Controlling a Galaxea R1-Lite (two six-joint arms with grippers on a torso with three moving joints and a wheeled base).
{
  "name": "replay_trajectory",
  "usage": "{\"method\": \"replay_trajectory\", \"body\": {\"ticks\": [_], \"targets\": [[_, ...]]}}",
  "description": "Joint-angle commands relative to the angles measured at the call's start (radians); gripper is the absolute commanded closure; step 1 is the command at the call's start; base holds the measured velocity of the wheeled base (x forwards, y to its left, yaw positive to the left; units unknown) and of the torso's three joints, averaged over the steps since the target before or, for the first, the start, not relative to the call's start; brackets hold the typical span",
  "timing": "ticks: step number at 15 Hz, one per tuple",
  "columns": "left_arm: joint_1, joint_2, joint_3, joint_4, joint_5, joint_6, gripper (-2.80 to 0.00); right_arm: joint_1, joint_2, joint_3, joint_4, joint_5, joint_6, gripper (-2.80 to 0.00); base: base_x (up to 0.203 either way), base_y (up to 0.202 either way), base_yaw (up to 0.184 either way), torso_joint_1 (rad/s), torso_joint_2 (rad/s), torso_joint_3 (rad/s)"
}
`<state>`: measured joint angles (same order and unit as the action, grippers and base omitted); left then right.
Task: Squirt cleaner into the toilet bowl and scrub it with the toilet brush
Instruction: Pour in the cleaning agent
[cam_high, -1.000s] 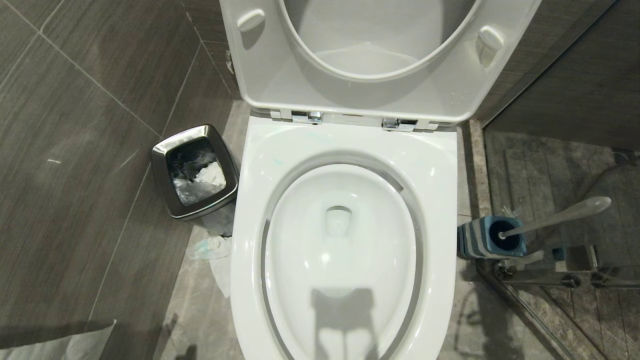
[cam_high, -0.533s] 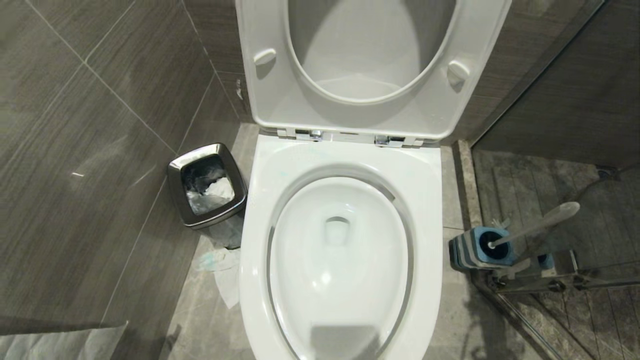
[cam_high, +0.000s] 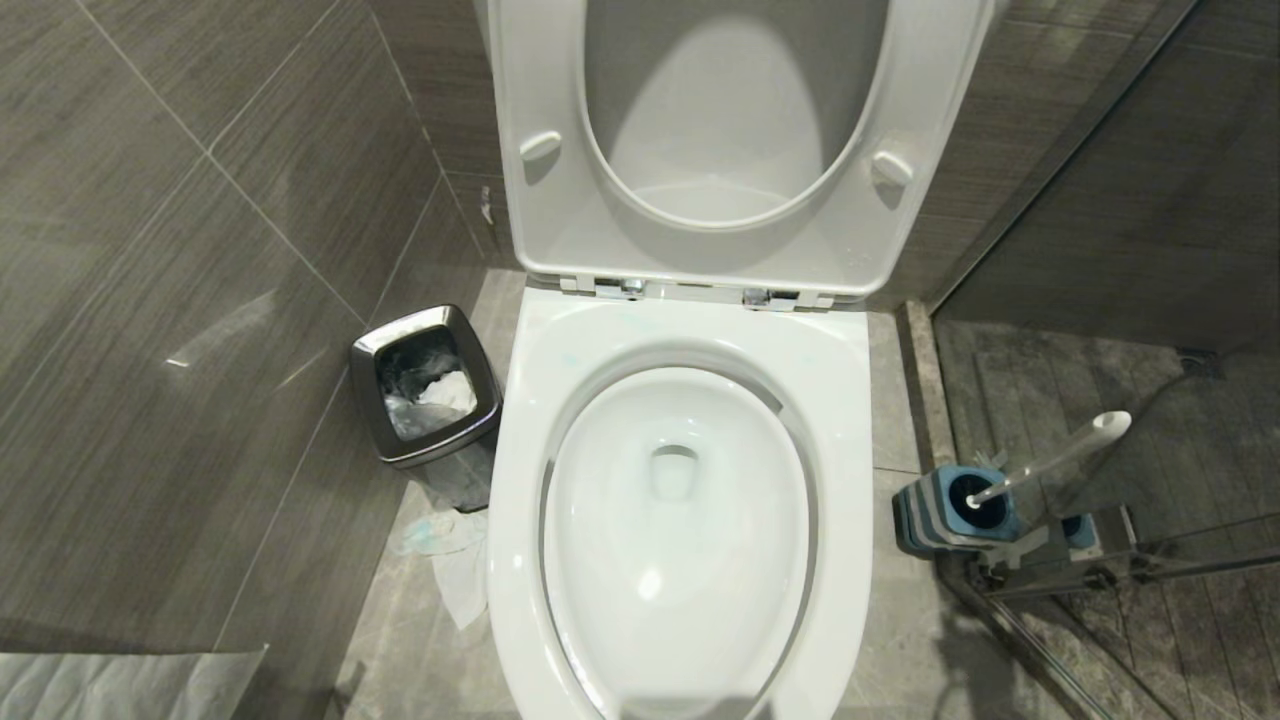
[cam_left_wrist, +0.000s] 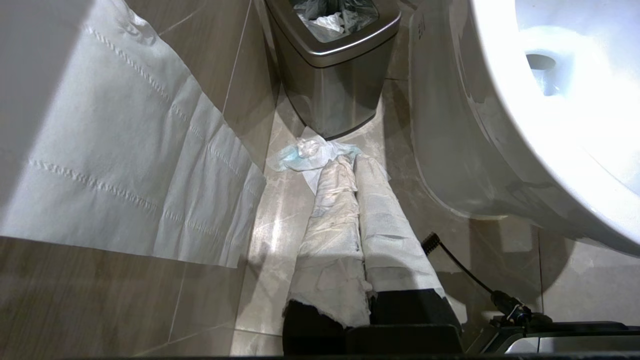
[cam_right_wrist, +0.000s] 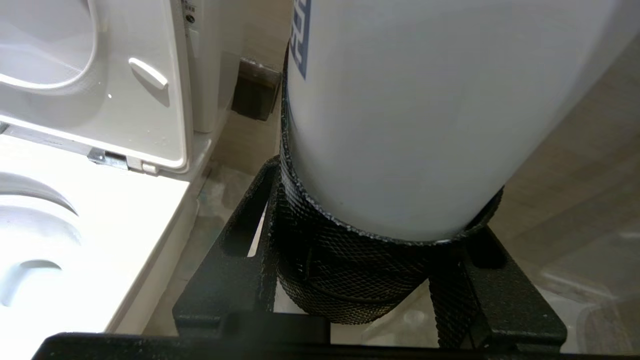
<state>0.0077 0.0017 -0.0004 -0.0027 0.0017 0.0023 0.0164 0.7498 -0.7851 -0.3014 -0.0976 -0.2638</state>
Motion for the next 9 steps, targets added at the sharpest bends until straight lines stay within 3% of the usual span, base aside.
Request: {"method": "replay_trajectory", "body": {"ticks": [1, 9], "targets": [[0.000, 0.000, 0.000, 0.000, 0.000, 0.001, 0.00, 0.000, 0.032, -0.007, 0.004, 0.003, -0.030, 0.00, 0.000, 0.000, 0.000, 0.000, 0.00, 0.000], [0.001, 0.000, -0.001, 0.000, 0.000, 0.002, 0.00, 0.006, 0.099, -0.015, -0.001, 0.012, -0.090, 0.00, 0.000, 0.000, 0.000, 0.002, 0.00, 0.135]]}}
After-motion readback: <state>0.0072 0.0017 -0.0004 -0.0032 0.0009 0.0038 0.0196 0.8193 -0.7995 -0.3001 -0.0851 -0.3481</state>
